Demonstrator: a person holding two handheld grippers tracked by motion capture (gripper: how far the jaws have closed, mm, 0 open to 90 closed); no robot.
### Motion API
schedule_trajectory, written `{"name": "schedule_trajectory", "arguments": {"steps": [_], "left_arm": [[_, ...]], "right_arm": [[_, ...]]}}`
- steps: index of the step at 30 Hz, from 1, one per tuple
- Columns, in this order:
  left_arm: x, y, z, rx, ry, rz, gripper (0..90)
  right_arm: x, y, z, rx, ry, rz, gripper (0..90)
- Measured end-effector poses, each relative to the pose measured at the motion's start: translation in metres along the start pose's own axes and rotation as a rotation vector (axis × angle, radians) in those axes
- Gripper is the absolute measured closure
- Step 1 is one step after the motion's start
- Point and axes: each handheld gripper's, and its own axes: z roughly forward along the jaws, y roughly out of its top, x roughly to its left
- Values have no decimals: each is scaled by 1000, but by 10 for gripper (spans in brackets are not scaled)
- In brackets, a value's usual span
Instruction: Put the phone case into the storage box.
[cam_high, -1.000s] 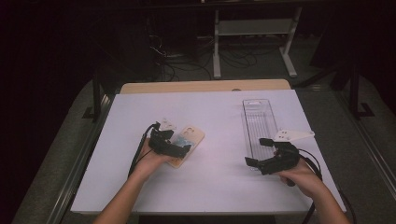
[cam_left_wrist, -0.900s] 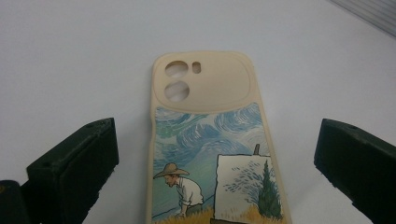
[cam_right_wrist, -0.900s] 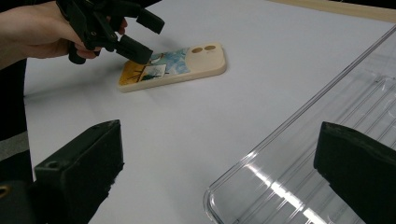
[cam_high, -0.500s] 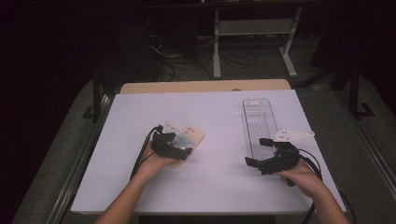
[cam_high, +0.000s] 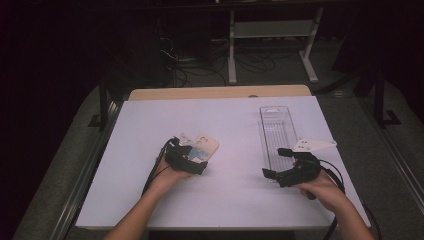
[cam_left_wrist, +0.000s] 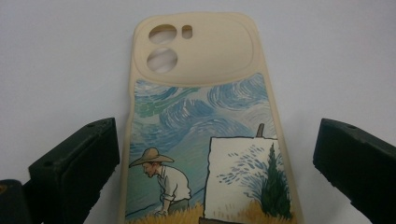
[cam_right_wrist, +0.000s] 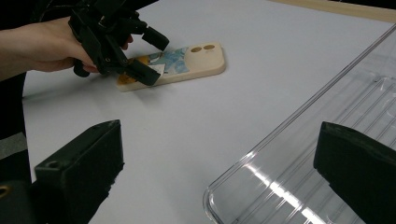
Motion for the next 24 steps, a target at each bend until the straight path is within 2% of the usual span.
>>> {"name": "schedule_trajectory", "arguments": {"steps": [1, 4, 14, 20, 24], "left_arm": [[1, -1, 0, -6, 8, 4, 46], [1, -1, 0, -6, 4, -3, 51], [0, -5, 3, 17, 23, 11, 63], [0, -7, 3, 10, 18, -11, 69], [0, -8, 2, 6, 18, -11, 82]], "right_arm": [[0, 0, 0, 0, 1, 0, 11], [0, 0, 0, 0, 0, 0, 11], [0, 0, 0, 0, 0, 0, 11], [0, 0, 0, 0, 0, 0, 11], [0, 0, 0, 0, 0, 1, 11]]}}
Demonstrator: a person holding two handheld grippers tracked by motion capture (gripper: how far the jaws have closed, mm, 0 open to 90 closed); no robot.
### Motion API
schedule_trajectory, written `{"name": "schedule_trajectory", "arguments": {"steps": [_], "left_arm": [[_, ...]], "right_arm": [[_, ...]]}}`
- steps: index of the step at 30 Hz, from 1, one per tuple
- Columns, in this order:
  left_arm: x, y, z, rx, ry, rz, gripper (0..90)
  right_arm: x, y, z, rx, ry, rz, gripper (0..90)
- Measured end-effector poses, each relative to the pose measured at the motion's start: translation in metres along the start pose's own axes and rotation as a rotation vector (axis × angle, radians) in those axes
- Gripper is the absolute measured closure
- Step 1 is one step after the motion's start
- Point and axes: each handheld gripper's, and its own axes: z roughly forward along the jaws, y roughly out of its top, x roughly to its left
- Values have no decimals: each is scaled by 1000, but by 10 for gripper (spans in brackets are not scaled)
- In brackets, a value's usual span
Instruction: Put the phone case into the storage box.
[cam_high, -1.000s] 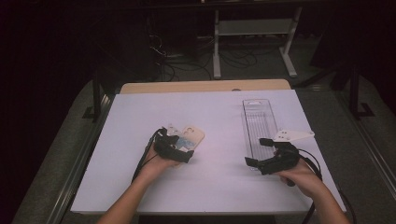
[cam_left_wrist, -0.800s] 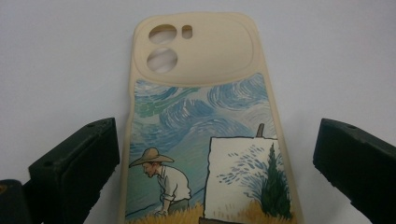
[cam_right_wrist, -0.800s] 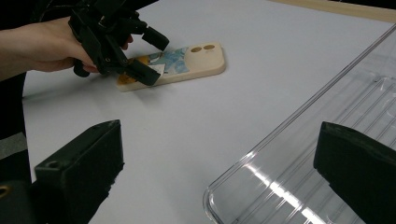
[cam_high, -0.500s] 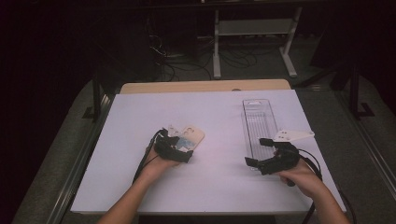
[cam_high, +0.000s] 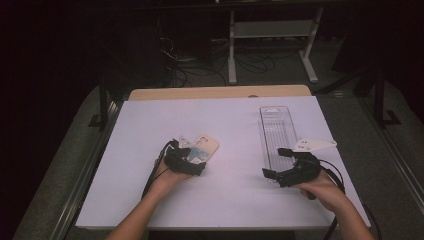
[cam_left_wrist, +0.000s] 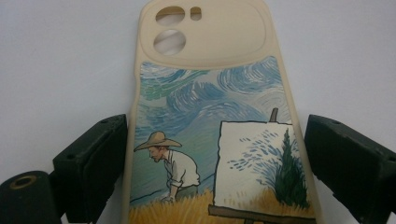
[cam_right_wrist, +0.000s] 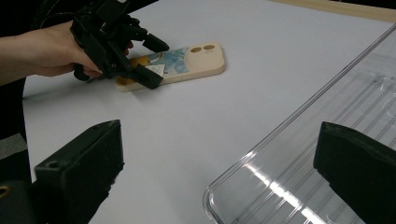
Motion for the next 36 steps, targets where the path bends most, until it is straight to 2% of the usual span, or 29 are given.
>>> {"name": "schedule_trajectory", "arguments": {"steps": [17, 21, 24, 27, 29, 30, 32, 34, 35, 36], "left_arm": [[-2, -2, -1, -15, 11, -12, 102], [-3, -6, -1, -41, 17, -7, 100], [-2, -5, -1, -37, 11, -11, 103], [-1, -3, -1, -30, 1, 6, 109], [-1, -2, -1, -26, -8, 2, 111], [1, -1, -2, -16, -9, 24, 111], [3, 1, -6, -25, -11, 48, 111], [4, 2, -8, -34, -19, 46, 112], [8, 4, -12, -48, -38, 42, 112], [10, 6, -15, -37, -43, 57, 112]], "right_arm": [[0, 0, 0, -1, -2, 0, 11], [0, 0, 0, -1, -2, -2, 12], [0, 0, 0, -1, -3, -1, 12], [0, 0, 0, 0, -2, 2, 12], [0, 0, 0, -1, -2, 1, 12], [0, 0, 0, -1, -2, 1, 12], [-1, 0, 0, -1, 0, 0, 12], [-1, 0, 0, -1, 0, 2, 12], [-1, 0, 0, -1, 1, 3, 12], [-1, 0, 0, -1, 1, 2, 12]]}}
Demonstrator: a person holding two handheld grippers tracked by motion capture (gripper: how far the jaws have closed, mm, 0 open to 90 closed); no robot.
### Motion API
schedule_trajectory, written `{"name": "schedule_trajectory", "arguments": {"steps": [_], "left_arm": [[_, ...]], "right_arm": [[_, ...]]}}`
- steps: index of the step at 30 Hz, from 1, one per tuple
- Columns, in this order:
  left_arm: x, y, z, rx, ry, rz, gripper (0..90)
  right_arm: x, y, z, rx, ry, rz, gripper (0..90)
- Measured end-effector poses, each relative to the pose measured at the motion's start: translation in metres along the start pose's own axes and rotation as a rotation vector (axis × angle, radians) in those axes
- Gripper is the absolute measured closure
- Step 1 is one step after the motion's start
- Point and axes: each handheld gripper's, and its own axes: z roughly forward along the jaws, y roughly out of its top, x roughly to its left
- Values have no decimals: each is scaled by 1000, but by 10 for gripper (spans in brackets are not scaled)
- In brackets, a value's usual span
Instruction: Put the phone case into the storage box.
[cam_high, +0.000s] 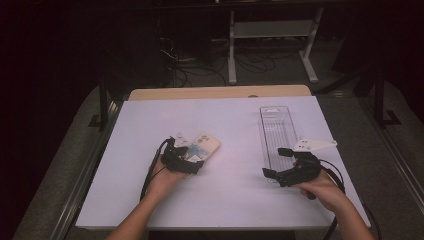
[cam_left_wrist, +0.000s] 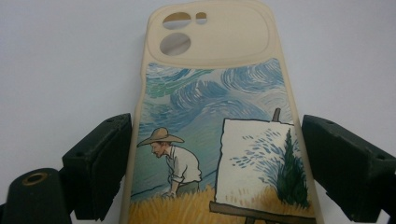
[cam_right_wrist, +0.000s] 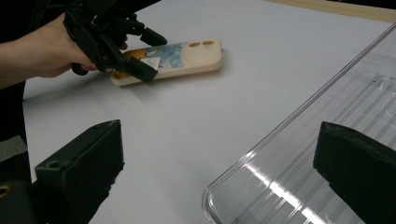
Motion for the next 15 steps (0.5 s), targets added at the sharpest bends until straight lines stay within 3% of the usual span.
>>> {"name": "schedule_trajectory", "arguments": {"steps": [2, 4, 6, 7, 10, 11, 15], "left_arm": [[0, 1, -1, -10, -5, -8, 112], [8, 5, -11, -25, -33, 37, 112], [9, 7, -14, -28, -45, 47, 112], [12, 9, -17, -8, -73, 59, 111], [15, 9, -20, -14, -91, 69, 111], [17, 8, -22, -1, -126, 70, 111], [17, 10, -24, 5, -137, 97, 111]], "right_arm": [[0, 0, 0, 1, -1, -1, 12], [0, 0, 0, 1, -2, -2, 12], [0, 0, 0, 1, -2, -3, 12], [0, 0, 0, 1, -2, -3, 12], [0, 0, 0, 1, -2, -3, 12], [0, 0, 0, 1, -2, -3, 12], [0, 0, 0, 1, -1, -4, 12]]}}
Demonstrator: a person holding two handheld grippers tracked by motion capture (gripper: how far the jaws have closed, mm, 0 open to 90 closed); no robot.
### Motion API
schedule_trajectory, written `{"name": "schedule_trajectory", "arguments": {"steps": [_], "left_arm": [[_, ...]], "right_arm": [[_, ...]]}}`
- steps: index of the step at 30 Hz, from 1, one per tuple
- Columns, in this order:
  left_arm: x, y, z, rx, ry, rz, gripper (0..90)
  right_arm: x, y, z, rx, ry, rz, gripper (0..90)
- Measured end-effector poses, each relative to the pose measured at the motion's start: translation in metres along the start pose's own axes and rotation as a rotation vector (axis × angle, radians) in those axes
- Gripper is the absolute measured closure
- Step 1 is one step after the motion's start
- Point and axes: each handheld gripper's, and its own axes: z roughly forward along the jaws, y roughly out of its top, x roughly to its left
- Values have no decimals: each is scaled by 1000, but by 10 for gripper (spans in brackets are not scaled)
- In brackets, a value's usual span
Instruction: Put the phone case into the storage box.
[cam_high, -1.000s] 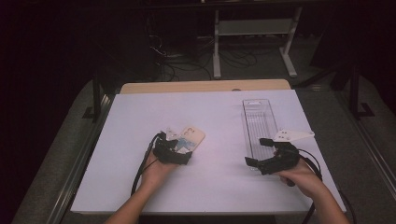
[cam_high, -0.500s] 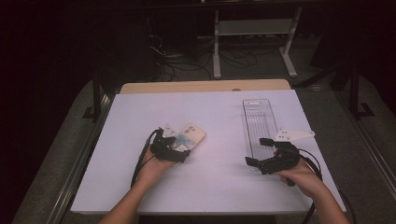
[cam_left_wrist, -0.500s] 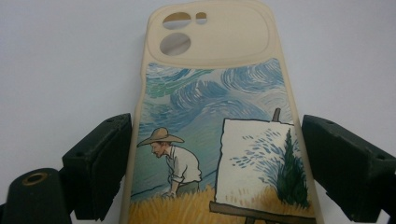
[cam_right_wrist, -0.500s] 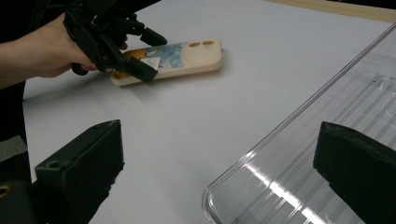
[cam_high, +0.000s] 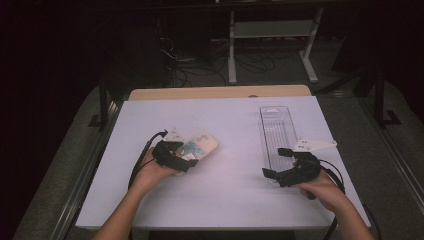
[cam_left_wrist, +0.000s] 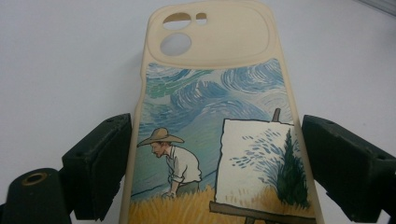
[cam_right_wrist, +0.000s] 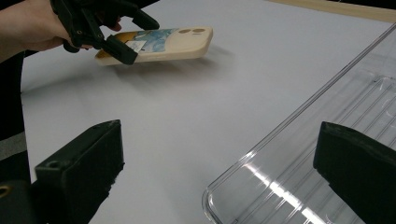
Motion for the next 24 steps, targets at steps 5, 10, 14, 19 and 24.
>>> {"name": "schedule_trajectory", "arguments": {"steps": [5, 10, 14, 19, 24], "left_arm": [[-2, 5, -5, -4, -32, 27, 111], [-5, 10, -11, -3, -72, 57, 111], [-6, 12, -13, -6, -94, 71, 111], [-10, 14, -14, -24, -162, 101, 111], [-13, 16, -14, -21, -183, 119, 111]], "right_arm": [[0, 0, 0, -1, -1, 0, 12], [0, 0, 0, -1, -1, -1, 12], [1, 0, 0, 1, -1, -1, 12], [0, 0, 0, 0, 3, -2, 12], [-1, 1, 0, -3, 7, 5, 12]]}}
